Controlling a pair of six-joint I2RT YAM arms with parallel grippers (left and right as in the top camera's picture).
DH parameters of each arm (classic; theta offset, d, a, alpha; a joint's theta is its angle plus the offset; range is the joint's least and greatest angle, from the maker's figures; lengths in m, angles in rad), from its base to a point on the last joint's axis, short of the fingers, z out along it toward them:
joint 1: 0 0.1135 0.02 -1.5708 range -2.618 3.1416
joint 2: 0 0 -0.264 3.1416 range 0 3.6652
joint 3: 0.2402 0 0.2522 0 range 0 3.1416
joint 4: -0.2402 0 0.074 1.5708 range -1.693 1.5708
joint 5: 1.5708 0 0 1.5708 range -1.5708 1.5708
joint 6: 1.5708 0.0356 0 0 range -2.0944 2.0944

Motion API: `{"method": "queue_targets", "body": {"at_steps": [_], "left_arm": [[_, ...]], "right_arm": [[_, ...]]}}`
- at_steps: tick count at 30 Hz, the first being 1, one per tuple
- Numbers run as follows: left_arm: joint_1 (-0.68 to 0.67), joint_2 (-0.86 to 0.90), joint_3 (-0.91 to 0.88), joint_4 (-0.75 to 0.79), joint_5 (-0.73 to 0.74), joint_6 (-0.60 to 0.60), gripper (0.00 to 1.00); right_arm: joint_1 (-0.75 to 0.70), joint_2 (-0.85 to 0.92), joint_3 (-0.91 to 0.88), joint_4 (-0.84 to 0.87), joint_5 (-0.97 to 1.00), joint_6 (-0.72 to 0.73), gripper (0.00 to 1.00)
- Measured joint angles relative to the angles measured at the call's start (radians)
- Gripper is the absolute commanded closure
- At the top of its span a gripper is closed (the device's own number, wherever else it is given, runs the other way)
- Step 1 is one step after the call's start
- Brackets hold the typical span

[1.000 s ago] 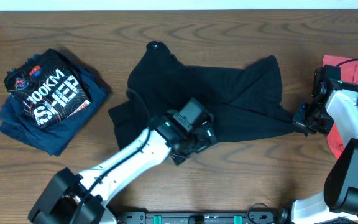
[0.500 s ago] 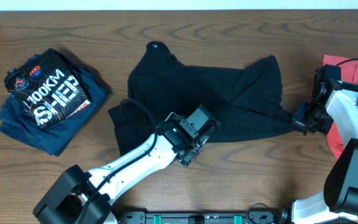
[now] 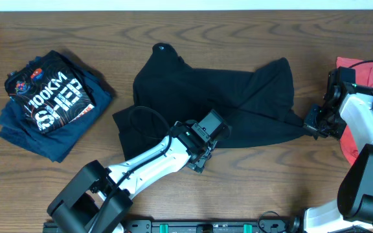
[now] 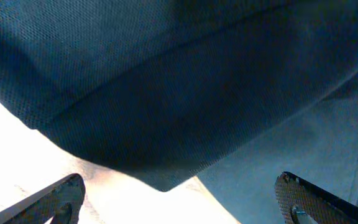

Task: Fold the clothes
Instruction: 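Hold the right edge and stretch the black garment with the left gripper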

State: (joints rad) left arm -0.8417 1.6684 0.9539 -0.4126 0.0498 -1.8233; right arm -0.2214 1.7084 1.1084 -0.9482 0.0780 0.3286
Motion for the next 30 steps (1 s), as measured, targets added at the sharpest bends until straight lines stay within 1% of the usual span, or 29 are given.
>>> {"method": "queue_targets", "body": {"at_steps": [1,2,4,5,7,8,9,13,14,15,17,22,27,30], "left_arm": [[0.0,0.005,0.0,0.004,-0.005,-0.008,0.02],[0.0,0.012,0.0,0.011,-0.006,-0.014,0.05],[0.0,0.034,0.0,0.032,-0.011,-0.026,0.19],[0.0,0.047,0.0,0.04,-0.013,-0.034,0.29],[0.0,0.073,0.0,0.055,-0.02,-0.041,0.43],[0.0,0.082,0.0,0.057,-0.023,-0.039,0.48],[0.0,0.089,0.0,0.058,-0.027,-0.035,0.5],[0.003,0.09,-0.001,0.058,-0.034,-0.006,0.5],[0.006,0.09,-0.001,0.058,-0.035,0.009,0.44],[0.01,0.089,-0.001,0.058,-0.035,0.031,0.4],[0.019,0.087,-0.001,0.058,-0.035,0.051,0.38],[0.038,0.045,-0.001,0.043,-0.038,0.093,0.38],[0.048,-0.003,-0.001,0.036,-0.08,0.128,0.39],[0.048,-0.002,-0.001,0.027,-0.088,0.137,0.44]], "right_arm": [[0.0,0.0,0.0,0.0,0.0,0.0,0.99],[0.0,0.0,0.0,0.0,-0.002,0.0,0.99],[0.0,0.0,0.0,0.0,-0.003,0.0,0.99],[0.0,0.0,0.0,0.0,-0.005,0.0,0.99],[0.0,0.0,0.0,0.0,-0.007,0.0,0.99],[0.0,0.0,0.0,0.0,-0.008,0.0,0.99],[0.0,0.0,0.0,0.0,-0.009,0.0,0.99],[0.0,0.0,0.0,0.002,-0.011,0.0,0.99],[0.0,0.0,0.0,0.003,-0.011,0.0,0.99],[0.0,0.0,0.0,0.003,-0.011,0.0,0.99],[0.0,0.0,0.0,0.003,-0.011,0.0,0.99],[0.0,0.0,0.0,0.003,-0.012,-0.001,0.99],[0.0,0.0,0.0,0.003,-0.012,0.0,0.99],[0.0,0.0,0.0,0.003,-0.012,-0.001,0.99]]}}
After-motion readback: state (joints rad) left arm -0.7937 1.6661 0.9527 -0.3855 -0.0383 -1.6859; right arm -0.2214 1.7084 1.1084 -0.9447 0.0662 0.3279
